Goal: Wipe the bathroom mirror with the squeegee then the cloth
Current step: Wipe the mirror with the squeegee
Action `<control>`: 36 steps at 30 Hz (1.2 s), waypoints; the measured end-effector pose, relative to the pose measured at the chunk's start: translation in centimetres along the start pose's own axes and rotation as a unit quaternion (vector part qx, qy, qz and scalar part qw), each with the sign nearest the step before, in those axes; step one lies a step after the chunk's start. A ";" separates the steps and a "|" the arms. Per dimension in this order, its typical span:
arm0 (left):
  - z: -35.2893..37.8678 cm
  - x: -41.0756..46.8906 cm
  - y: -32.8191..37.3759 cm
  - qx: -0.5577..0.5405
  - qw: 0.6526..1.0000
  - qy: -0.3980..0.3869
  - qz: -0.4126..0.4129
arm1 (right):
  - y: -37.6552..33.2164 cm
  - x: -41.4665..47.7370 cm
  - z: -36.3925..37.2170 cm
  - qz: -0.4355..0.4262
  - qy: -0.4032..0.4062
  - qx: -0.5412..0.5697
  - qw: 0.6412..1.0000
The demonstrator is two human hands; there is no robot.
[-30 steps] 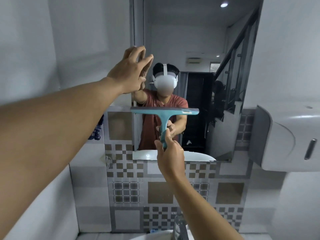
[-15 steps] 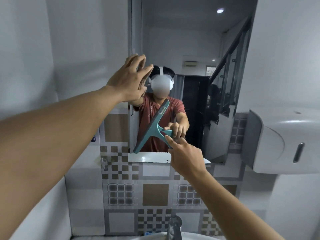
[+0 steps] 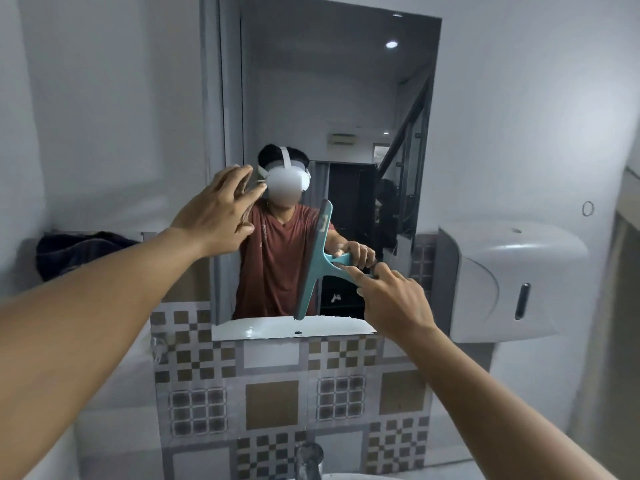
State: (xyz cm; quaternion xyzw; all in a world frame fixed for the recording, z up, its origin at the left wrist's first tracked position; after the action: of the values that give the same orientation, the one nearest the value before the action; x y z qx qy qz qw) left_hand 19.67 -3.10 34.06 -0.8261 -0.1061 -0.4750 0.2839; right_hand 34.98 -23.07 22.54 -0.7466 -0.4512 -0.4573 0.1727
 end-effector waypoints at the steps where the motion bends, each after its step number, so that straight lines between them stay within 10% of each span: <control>1: 0.3 -0.4 0.2 0.003 1.000 -0.006 0.004 | 0.4 -0.2 0.0 0.005 0.002 0.002 1.000; 36: 1.1 -1.7 0.3 -0.033 0.999 -0.008 -0.034 | 2.2 -11.0 7.1 0.380 -0.027 0.237 0.894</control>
State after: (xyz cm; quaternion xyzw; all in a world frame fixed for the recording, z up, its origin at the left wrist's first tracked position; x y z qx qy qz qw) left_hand 19.71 -2.52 32.10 -0.8348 -0.1209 -0.4808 0.2392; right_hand 38.64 -25.18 9.96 -0.8101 -0.2326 -0.2166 0.4927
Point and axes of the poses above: each hand's wrist, its own x-axis towards the middle knuckle, its own z-axis out of the palm, y = z × x, the point moved 9 cm from there along x, towards the middle knuckle, and after that the axes turned 11 degrees about y, right-handed, at the moved point
